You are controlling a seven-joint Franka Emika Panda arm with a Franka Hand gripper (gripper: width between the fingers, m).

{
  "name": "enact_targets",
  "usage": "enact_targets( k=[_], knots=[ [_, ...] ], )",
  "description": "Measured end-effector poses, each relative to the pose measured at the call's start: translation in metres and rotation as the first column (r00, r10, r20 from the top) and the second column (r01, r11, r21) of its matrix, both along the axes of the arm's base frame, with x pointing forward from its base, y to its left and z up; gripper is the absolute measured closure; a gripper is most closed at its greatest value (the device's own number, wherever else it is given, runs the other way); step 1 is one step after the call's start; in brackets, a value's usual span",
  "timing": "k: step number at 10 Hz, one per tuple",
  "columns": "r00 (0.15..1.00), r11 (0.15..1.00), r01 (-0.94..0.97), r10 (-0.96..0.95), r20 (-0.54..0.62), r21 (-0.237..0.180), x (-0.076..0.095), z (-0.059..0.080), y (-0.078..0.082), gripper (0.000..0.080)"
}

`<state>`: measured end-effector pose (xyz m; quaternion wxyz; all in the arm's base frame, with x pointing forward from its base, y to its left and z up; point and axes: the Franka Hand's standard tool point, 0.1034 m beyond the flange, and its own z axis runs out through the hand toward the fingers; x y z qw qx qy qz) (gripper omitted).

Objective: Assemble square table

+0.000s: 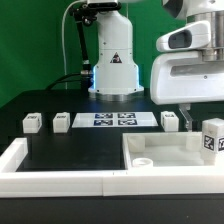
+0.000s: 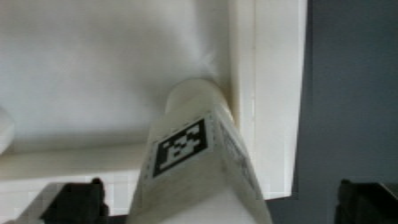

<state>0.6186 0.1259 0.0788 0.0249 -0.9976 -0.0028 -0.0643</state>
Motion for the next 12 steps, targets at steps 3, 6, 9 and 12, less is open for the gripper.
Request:
enact_targets(
  k=[3,6,9,12],
  knots=[
    [0.969,0.968,-0.245,0.246,0.005,-0.062,0.0004,0.0003,0.0002,0.0151],
    [0.955,0.952,-0.294,0.295,0.002,-0.082,0.0004,0.0002,0.0005,0.0240],
    [0.956,0.953,-0.293,0.294,0.002,-0.082,0.0004,-0.0001,-0.0007,0.0508],
    [0.962,0.959,-0.271,0.272,0.002,-0.079,0.0004,-0.0002,-0.0012,0.0508]
  ],
)
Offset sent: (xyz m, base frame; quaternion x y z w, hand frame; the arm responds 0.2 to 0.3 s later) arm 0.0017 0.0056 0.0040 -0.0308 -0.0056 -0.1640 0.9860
